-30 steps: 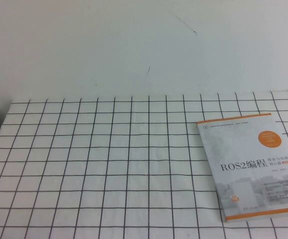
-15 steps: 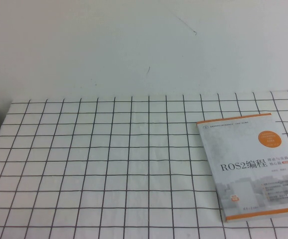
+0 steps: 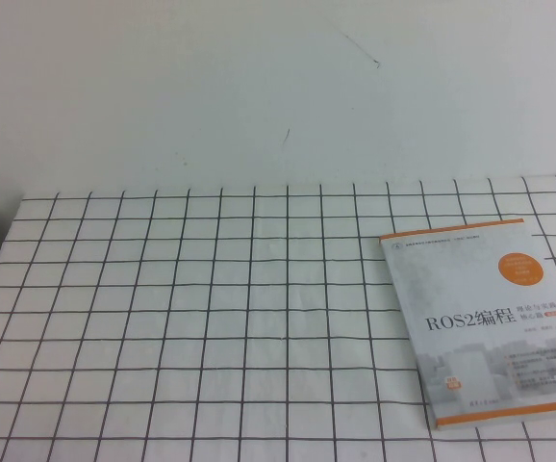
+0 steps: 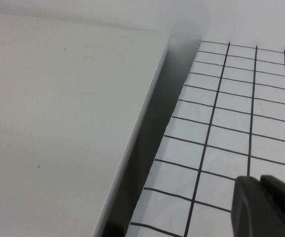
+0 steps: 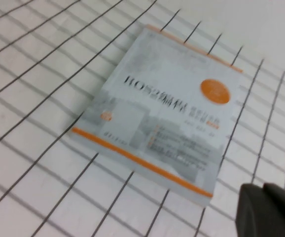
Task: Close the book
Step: 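Close the open booklet and leave it lying on the table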
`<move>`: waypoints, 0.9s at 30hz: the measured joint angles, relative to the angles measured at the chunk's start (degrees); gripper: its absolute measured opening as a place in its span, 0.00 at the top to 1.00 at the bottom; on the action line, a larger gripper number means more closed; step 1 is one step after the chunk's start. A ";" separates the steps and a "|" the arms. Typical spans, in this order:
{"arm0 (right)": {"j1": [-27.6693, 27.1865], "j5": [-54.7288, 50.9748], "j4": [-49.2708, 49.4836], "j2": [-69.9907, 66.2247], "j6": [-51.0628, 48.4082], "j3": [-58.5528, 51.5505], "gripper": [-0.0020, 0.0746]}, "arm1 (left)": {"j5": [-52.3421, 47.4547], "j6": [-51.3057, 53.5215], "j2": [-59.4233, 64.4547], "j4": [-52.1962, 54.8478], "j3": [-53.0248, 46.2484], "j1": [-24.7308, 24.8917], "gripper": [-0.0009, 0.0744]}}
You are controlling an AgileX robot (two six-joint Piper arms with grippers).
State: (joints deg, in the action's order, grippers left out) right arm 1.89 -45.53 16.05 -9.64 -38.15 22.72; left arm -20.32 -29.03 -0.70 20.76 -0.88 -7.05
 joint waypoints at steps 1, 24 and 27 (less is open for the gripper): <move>0.00 2.65 -0.10 1.66 0.00 -1.59 0.98 | 0.00 0.00 0.00 0.00 0.00 0.00 0.99; -0.15 24.88 -3.42 10.30 -2.01 -23.83 0.98 | -0.13 -0.10 -0.11 0.33 0.00 -0.12 0.99; -0.15 24.88 -3.42 10.30 -2.01 -23.83 0.98 | -0.13 -0.10 -0.11 0.33 0.00 -0.12 0.99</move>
State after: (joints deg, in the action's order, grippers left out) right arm 1.75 -20.66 12.63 0.65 -40.17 -1.11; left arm -20.45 -29.13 -0.81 21.09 -0.88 -7.17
